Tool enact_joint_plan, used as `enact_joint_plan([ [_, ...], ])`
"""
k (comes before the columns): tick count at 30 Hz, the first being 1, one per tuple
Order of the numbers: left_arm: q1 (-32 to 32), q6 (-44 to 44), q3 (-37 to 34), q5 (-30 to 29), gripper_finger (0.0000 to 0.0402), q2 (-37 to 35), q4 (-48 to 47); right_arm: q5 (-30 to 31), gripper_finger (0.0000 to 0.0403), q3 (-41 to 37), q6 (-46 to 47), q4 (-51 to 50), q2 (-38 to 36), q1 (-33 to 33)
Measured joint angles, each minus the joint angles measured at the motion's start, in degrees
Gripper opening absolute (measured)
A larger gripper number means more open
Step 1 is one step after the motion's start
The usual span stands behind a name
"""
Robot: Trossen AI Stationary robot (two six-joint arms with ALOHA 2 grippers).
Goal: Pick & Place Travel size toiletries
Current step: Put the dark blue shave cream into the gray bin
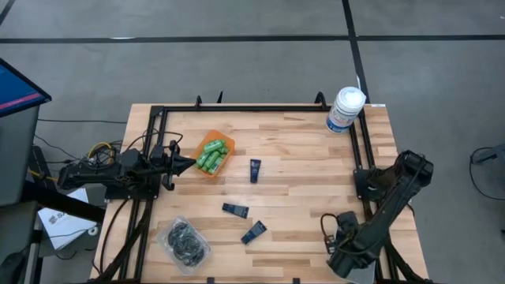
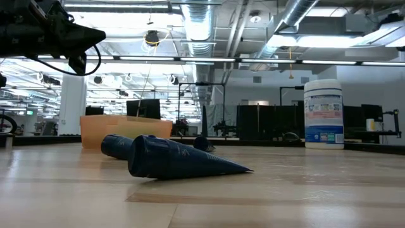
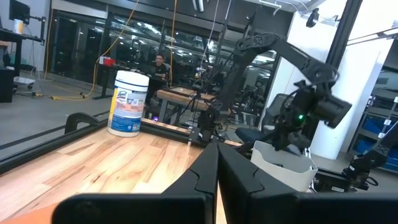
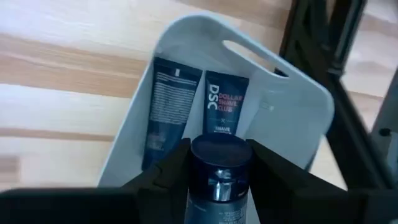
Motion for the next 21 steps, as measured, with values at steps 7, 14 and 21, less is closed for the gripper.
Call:
enact_joint_plan([
  [7, 0.01, 0.0, 0.0, 0.02, 0.0002, 0.0, -0.02, -0.24, 0.013, -7.63, 0.06, 9.93, 0.0, -0.11],
  [14, 0.01, 0.0, 0.0, 0.06, 0.0002, 0.0, -0.02, -0.2, 0.013, -11.17, 0.05, 14.16, 0.02, -0.21],
  [21, 0.0, 0.0, 0.0, 0.24, 0.0002, 0.0, -0.02, -0.17, 0.0146, -12.4, -0.06, 15.59, 0.09, -0.09],
])
